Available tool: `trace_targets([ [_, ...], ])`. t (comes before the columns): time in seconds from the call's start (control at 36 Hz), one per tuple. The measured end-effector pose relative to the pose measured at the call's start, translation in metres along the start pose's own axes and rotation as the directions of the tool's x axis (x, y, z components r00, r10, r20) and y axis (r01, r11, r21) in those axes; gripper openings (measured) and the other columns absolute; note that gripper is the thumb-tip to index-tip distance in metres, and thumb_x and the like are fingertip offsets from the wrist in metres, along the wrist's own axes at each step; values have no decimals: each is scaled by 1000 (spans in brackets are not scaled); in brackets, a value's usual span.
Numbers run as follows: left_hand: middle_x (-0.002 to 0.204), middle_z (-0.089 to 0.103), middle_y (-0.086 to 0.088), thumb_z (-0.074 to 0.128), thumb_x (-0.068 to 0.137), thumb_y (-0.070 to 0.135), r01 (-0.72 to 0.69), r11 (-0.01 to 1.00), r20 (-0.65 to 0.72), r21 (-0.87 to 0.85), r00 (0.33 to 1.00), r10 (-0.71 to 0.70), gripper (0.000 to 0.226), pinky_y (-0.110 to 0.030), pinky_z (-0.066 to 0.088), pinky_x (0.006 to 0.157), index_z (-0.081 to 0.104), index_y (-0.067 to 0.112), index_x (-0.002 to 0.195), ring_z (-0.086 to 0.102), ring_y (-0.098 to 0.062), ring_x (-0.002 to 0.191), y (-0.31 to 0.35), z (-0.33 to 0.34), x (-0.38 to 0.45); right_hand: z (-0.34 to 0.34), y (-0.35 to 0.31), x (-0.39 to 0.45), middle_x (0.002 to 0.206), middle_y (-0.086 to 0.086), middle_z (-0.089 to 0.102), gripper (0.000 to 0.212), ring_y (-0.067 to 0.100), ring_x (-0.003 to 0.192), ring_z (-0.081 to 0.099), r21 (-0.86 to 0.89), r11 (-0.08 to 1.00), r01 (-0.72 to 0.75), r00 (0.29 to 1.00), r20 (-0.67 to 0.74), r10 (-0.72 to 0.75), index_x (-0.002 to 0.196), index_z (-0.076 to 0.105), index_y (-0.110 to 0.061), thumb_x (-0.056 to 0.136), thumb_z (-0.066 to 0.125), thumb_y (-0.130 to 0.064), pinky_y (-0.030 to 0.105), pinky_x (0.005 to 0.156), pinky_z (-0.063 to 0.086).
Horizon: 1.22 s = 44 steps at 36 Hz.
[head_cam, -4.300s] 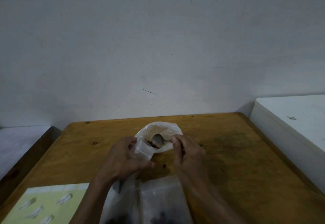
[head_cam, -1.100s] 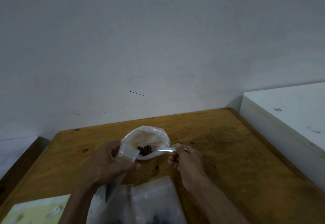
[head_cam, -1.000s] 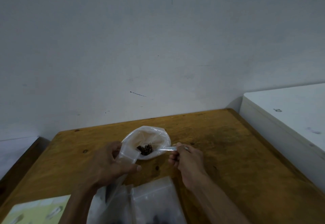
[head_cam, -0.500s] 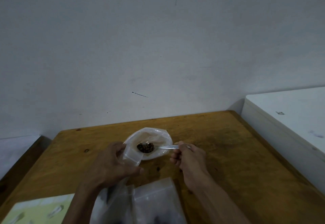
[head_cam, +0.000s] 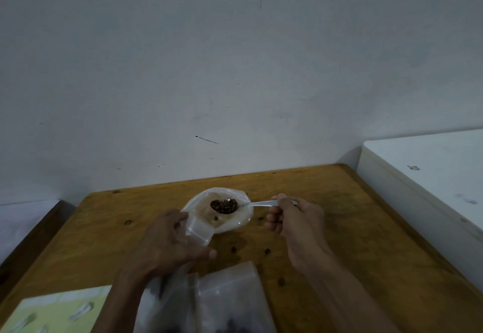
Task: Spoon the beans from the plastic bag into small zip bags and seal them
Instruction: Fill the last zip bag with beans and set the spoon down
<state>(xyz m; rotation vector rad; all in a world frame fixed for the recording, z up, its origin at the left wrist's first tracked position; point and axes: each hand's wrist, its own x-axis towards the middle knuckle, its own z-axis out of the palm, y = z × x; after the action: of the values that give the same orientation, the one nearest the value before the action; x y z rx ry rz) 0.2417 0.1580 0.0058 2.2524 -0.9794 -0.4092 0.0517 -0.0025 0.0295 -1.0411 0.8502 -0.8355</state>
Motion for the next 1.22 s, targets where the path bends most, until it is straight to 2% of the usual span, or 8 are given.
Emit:
trace_targets([
  [0.14,150,37,4,89,35,72,-23,997,-29,71,999,25,128,-34,47,100,48,20,144,46,-18,128,4,1,-3,2,-8,-3,70,7,66,15,13,56,63,-11,1000,28,999,36,-28,96,70,-6,100,57,-13,23,51,54],
  [0.22,143,44,6,84,30,79,-21,998,-30,62,999,22,128,-35,51,95,52,24,141,50,-16,121,4,2,-4,4,-10,-4,69,7,66,16,13,58,63,-24,999,35,998,54,-34,96,70,-5,100,57,-13,23,51,54],
  [0.33,126,55,5,85,31,75,-23,999,-37,25,999,24,122,-25,47,76,54,22,137,55,-13,104,5,3,-3,7,-11,-6,69,7,65,15,14,58,63,-32,999,38,997,64,-36,98,69,-4,100,57,-13,23,51,55],
  [0.64,118,55,8,86,35,72,-57,998,-61,30,996,59,107,-24,46,74,59,24,126,55,-9,98,14,7,8,13,-5,-3,75,8,69,16,10,56,65,-165,982,95,994,68,-85,96,69,-11,101,56,-21,24,56,56],
  [0.75,118,58,5,87,44,69,-71,996,-74,45,994,74,92,-20,44,68,61,24,120,56,-10,95,14,12,11,16,-2,-8,75,5,69,17,7,59,65,-264,923,280,948,225,-224,92,69,-19,101,55,-23,19,56,54],
  [0.86,120,53,3,86,56,63,-44,997,-122,66,991,51,87,-18,40,68,54,20,124,51,-12,98,21,18,13,16,2,-9,74,-3,68,16,9,68,68,-404,714,572,817,357,-453,92,64,-37,100,55,-27,20,56,55],
  [0.94,118,49,5,87,53,65,-19,998,-146,53,989,26,95,-14,36,64,53,18,128,49,-11,99,24,19,14,14,5,-8,71,-6,67,17,9,68,67,-413,668,619,785,317,-532,92,65,-38,100,55,-27,25,58,58],
  [1.22,149,40,-2,85,49,71,-36,999,-130,40,991,41,113,-25,42,86,47,19,142,46,-18,123,22,18,10,-4,8,-3,75,1,70,13,10,64,68,-296,827,479,871,43,-489,96,68,-27,98,56,-26,19,55,55],
])
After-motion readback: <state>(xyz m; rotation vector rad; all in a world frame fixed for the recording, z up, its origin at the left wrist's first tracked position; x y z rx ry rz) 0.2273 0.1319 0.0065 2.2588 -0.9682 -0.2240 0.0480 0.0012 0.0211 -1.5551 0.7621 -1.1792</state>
